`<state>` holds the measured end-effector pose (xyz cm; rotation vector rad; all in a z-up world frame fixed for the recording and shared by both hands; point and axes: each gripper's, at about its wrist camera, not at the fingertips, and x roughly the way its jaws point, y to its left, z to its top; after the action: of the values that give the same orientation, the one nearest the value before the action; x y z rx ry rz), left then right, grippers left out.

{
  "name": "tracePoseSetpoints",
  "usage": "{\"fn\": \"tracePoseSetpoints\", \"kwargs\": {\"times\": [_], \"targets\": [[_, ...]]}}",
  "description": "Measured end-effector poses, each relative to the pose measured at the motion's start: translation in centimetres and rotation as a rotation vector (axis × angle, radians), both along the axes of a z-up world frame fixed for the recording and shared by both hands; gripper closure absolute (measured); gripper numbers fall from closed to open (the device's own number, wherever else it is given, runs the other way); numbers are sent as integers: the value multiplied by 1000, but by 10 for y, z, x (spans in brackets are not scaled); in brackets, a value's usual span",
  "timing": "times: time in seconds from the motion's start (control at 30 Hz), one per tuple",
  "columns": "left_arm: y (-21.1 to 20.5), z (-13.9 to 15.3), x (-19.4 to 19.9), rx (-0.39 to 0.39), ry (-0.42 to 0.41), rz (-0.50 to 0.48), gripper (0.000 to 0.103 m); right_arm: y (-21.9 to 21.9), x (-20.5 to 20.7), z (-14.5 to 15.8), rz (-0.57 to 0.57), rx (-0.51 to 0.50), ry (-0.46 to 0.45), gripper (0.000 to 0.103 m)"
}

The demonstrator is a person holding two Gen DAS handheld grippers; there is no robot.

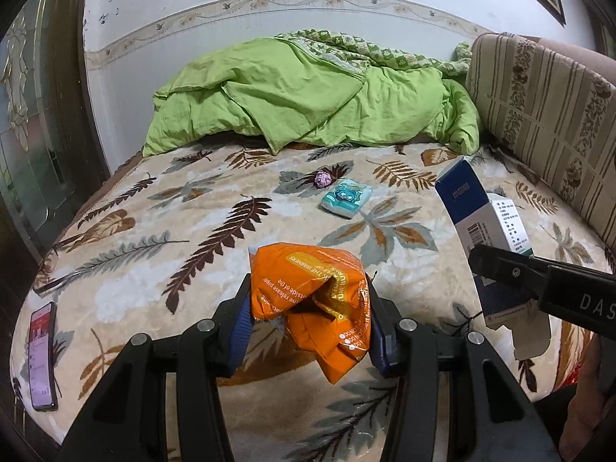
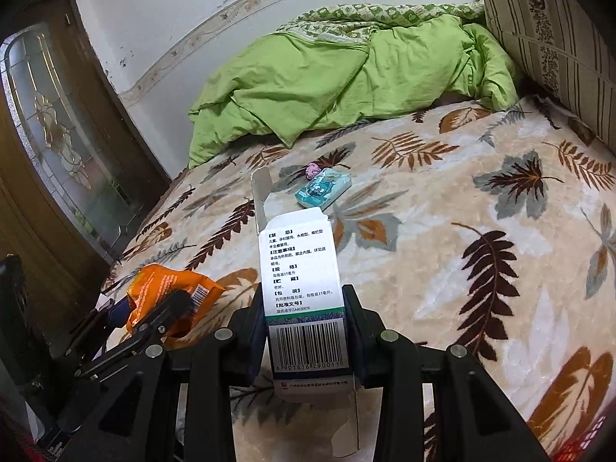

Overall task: Collect trash
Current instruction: 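Lift the orange wrapper and white box above the bed with both tools, then carry the wrapper and box over the red wastebasket and open both tools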

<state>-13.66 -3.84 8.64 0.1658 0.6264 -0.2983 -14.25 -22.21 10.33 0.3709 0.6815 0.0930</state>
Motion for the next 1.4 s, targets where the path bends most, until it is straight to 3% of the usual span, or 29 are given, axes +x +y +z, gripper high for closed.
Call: {"fn": "tracePoseSetpoints", "kwargs": {"times": [0.6, 0.77, 1.0, 1.17, 1.4], "targets": [[-1, -4, -1, -21, 25, -23, 54, -3, -3, 0, -14, 15, -10, 64], [-12, 5, -9, -65, 29, -127, 54, -20, -27, 7, -42, 82, -5, 64], [-50, 23, -34, -104, 51, -277, 54, -67, -93, 30, -148, 130, -29, 64], [-94, 40, -64, -120, 55, -426, 54, -108, -158, 43, -288, 93, -35, 65], [-171, 53, -114, -141, 128, -670, 54, -171, -247, 48, -516, 103, -12, 64]]}}
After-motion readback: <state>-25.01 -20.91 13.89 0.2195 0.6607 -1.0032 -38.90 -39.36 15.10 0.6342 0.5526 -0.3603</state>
